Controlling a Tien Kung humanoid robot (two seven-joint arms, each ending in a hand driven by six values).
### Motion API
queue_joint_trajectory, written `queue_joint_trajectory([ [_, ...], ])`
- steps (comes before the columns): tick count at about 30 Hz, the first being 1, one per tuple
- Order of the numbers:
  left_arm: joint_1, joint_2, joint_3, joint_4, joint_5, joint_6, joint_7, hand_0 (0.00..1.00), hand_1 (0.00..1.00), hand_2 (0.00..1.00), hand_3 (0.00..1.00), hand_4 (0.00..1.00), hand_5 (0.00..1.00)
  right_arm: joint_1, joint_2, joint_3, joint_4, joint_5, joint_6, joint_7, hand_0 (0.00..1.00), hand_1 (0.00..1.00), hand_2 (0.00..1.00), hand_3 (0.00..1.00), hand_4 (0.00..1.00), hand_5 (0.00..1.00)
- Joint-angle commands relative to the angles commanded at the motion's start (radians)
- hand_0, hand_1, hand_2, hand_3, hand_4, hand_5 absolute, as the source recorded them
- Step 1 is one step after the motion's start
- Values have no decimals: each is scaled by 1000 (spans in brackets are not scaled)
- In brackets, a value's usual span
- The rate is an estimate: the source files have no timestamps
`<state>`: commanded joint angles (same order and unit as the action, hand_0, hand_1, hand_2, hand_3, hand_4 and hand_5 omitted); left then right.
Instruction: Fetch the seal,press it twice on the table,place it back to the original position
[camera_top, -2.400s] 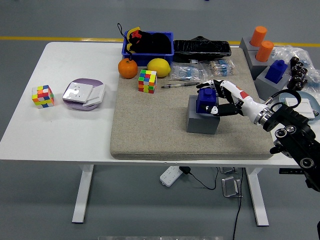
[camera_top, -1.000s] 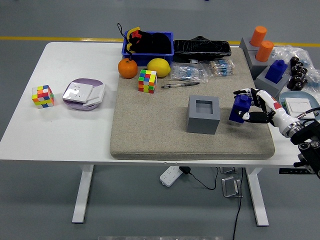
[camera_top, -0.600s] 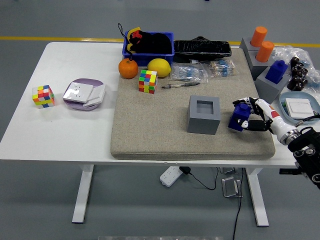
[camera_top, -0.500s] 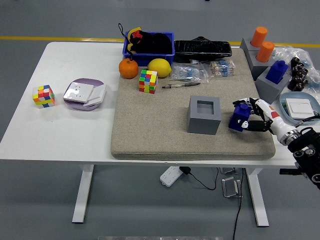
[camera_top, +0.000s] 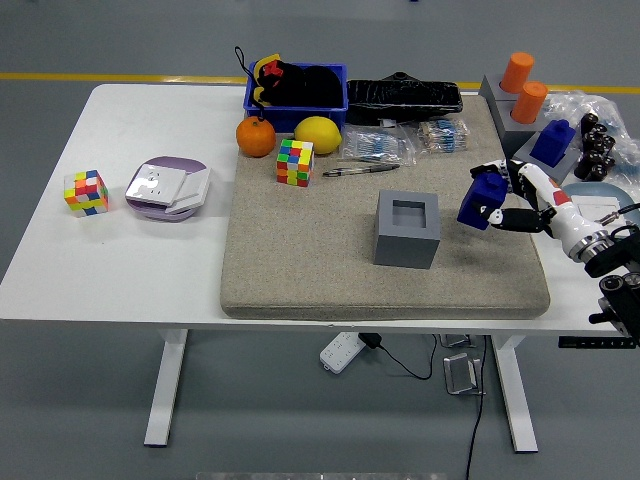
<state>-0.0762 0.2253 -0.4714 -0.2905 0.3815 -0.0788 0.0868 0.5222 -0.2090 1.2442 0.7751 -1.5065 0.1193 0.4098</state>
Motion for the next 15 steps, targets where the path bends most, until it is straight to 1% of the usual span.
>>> queue_joint_trajectory([
  [5,0,-1,-2,-1,0,0,-1,815,823,798,856,828,420,7,-5,8,78,28,11,-12,571,473,487,601,527,2],
  [10,-1,-1,1,0,-1,-1,0,815,823,798,857,827,419,9,-2,-21,126,56,26,-28,569,473,482,596,523,2],
  [15,-3,0,-1,-1,1,-1,-1,816,824,798,856,828,420,18,5,-70,126,73,41,-38,566,472,482,596,522,2],
])
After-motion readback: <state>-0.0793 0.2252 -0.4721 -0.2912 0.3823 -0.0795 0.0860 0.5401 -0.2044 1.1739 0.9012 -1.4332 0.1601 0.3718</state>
